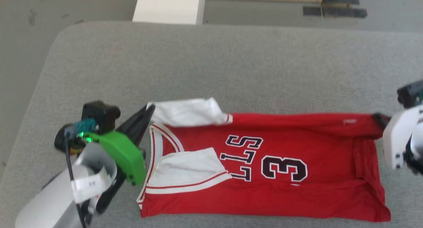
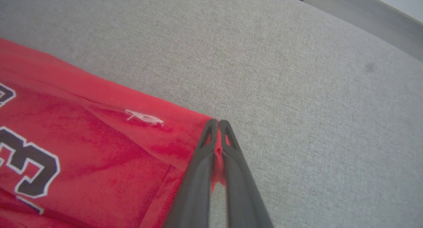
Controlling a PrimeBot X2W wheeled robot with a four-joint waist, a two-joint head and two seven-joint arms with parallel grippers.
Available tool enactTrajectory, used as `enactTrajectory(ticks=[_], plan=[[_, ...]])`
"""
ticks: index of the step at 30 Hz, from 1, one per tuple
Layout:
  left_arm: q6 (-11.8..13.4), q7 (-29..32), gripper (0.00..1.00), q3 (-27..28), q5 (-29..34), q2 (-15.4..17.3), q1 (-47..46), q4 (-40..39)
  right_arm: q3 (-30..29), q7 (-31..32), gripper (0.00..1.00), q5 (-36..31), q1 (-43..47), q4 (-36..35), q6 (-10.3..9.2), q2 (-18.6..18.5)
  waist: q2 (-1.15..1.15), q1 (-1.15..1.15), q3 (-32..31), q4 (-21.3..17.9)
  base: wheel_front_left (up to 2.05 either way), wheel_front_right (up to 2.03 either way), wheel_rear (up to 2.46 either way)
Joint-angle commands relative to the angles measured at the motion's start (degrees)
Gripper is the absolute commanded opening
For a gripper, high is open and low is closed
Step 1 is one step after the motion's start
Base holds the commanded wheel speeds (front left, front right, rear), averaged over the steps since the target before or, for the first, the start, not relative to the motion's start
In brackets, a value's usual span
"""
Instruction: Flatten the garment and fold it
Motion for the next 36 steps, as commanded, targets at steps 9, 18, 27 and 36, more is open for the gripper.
enactTrajectory(ticks=[9, 18, 27, 36], plan=[[1.38, 2.71, 0.0, -2.14, -3.24, 3.94, 9.89, -1.55, -3.09, 3.39, 0.0, -0.59, 13.17, -7.37, -0.08, 0.03, 0.0, 0.0, -3.54, 0.3, 0.0, 0.0, 0.0], [0.42, 11.88, 0.0, -7.03, -5.82, 3.8, 11.53, 2.42, 1.08, 7.56, 0.0, -4.25, 17.09, -9.6, -0.08, -3.57, 0.0, 0.0, -2.2, 0.68, 0.0, 0.0, 0.0], [-2.07, 12.0, 0.0, -9.84, -3.58, 0.88, 9.11, 10.17, 4.44, 9.89, 0.0, -3.77, 17.43, -8.61, -0.08, -4.17, 0.0, 0.0, -1.47, 0.7, 0.0, 0.0, 0.0], [-2.9, 5.75, 1.0, -9.79, -1.53, -2.29, 8.08, 15.77, 3.97, 8.04, 1.0, -2.4, 15.64, -8.1, -0.08, -2.34, 0.0, 0.0, -4.15, 0.16, 0.0, 0.0, 0.0]])
